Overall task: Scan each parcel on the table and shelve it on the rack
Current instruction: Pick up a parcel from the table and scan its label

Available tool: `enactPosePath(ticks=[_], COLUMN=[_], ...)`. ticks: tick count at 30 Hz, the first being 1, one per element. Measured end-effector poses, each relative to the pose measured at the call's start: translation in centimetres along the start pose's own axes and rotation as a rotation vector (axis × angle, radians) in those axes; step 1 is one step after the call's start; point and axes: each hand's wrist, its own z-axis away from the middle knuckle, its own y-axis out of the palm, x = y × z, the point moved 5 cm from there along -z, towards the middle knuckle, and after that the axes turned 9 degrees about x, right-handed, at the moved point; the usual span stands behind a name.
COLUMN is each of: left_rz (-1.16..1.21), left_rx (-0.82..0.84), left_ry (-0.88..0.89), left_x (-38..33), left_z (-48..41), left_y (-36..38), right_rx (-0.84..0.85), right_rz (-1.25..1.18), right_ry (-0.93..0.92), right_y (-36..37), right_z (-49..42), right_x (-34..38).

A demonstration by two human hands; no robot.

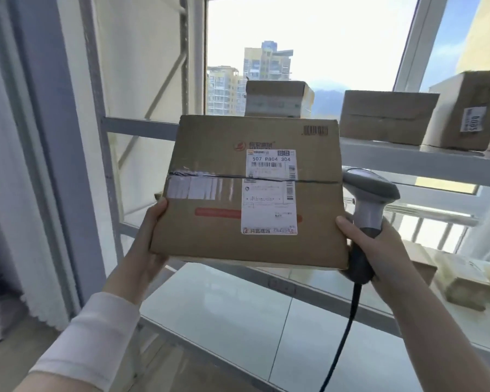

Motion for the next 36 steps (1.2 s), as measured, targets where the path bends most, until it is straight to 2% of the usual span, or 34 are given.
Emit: enactPosePath(ticks=[5,8,14,19,25,30,36], left_rz=[-0.034,0.024,0.042,0.045,0.012,-0.146,-0.233], left_rx=[-0.139,-0.223,-0.306,-0.263,-0.066,-0.063,-0.030], left_ry=[0.084,0.110,0.201,0.246,0.251,0.254,0.298], left_x=[-3.1,-4.7,-9.0,-13.0,-18.4,-21.2,-20.2], left_z=[-0.9,-1.2,-4.3,-10.4,-20.6,-28.0,-34.1], left_y=[-2.7,-4.3,-7.6,-10.8,-16.6,-21.6,-24.4], right_rx=[0.088,0.122,0.143,0.088,0.012,-0.051,-0.130], right_rz=[-0.053,-0.089,-0.071,-0.016,-0.027,-0.055,-0.056], right_ry=[-0.019,-0.042,-0.119,-0.137,-0.133,-0.095,-0.087], right_y=[3.8,5.9,10.2,14.8,21.6,26.2,28.1], right_z=[-4.3,-6.3,-11.5,-17.2,-23.8,-29.2,-33.5], right_x=[0.2,0.5,2.4,4.4,6.0,6.1,5.5])
